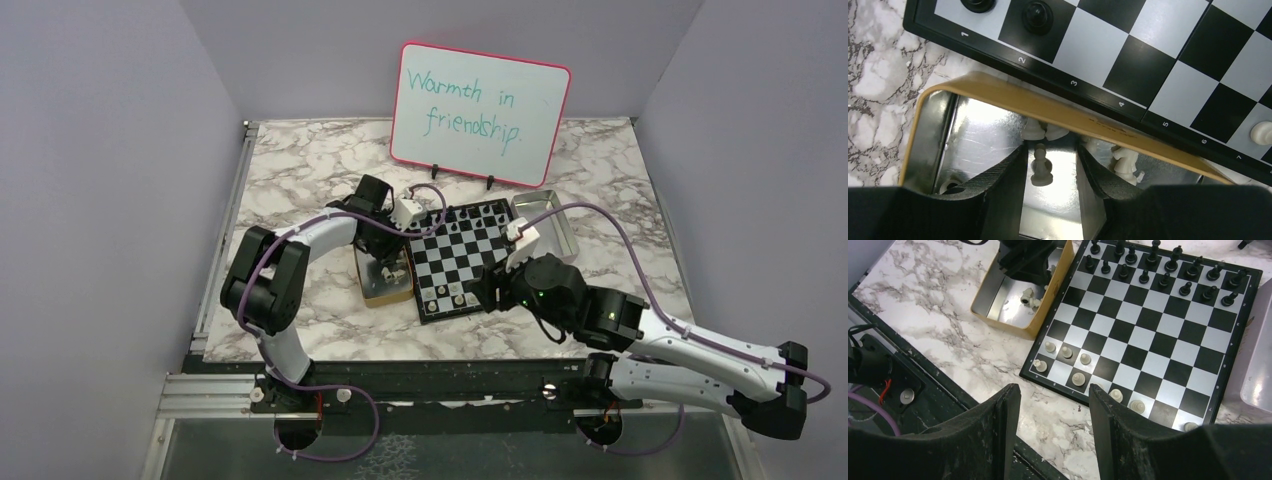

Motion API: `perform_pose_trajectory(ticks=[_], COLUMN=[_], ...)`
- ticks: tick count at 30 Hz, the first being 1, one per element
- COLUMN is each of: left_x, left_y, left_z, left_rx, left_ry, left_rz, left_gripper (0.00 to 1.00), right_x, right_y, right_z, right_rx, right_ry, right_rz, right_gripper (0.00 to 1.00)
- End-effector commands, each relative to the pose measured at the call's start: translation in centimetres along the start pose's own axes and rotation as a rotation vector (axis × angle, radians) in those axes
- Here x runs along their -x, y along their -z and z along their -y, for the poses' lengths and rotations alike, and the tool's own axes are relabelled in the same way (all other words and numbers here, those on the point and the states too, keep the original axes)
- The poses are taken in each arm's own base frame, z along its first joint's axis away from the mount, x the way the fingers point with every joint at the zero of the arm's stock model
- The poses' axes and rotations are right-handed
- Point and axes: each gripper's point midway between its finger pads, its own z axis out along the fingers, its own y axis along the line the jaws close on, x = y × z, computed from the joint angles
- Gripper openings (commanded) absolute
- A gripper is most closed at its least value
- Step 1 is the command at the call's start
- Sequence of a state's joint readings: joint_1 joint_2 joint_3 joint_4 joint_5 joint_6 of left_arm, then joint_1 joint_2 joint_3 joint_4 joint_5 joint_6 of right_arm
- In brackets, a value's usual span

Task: Set up the chess pieces on the board
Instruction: Pick up the chess piece from the storage box.

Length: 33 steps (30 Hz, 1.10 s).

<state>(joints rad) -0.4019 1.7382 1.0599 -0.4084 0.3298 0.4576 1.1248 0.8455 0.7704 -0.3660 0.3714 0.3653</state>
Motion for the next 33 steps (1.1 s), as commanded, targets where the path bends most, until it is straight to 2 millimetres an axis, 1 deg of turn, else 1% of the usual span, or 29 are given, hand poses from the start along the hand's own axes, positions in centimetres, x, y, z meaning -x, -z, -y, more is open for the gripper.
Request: perform_pose_trajectory(ticks=[1, 7, 13, 16, 18, 22, 26, 30, 33], left_x=[0.9, 0.2, -1.0, -1.5, -1.9, -2.0, -1.7, -0.6, 0.5], left_y=[-0.2, 0.4, 1.3, 1.3, 1.1, 0.9, 1.2, 2.1, 3.0], left_z=[-0.6, -0.7, -0.9, -0.6, -0.5, -0.3, -0.6, -0.5, -0.3], left_rx=[0.026, 0.047, 0.078, 0.07, 0.062, 0.053, 0.074, 0.08, 0.083], left_ry=[-0.028, -0.039, -0.055, -0.055, -0.051, -0.05, -0.04, -0.029, -0.021], left_rz=[0.004, -0.029, -0.079, -0.088, -0.101, -0.104, -0.103, -0.073, -0.036], left_gripper=[0.41, 0.44, 0.44, 0.44, 0.43, 0.36, 0.18, 0.12, 0.1], right_x=[-0.1, 0.1, -0.4, -1.1, -1.1, -0.6, -0.5, -0.4, -0.4], right_y=[0.6, 0.8, 0.7, 0.7, 0.8, 1.2, 1.7, 2.0, 2.1], right_z=[1.2, 1.4, 1.2, 1.5, 1.6, 1.9, 2.2, 2.0, 2.1], right_rx=[-0.05, -0.053, -0.041, -0.052, -0.057, -0.066, -0.078, -0.063, -0.07], right_ry=[0.005, 0.002, 0.005, 0.017, 0.019, 0.023, -0.002, -0.033, -0.07], right_rz=[0.013, 0.029, 0.015, -0.015, -0.019, -0.004, 0.008, 0.018, 0.03], right_gripper=[0.57, 0.57, 0.57, 0.57, 0.57, 0.57, 0.57, 0.57, 0.57])
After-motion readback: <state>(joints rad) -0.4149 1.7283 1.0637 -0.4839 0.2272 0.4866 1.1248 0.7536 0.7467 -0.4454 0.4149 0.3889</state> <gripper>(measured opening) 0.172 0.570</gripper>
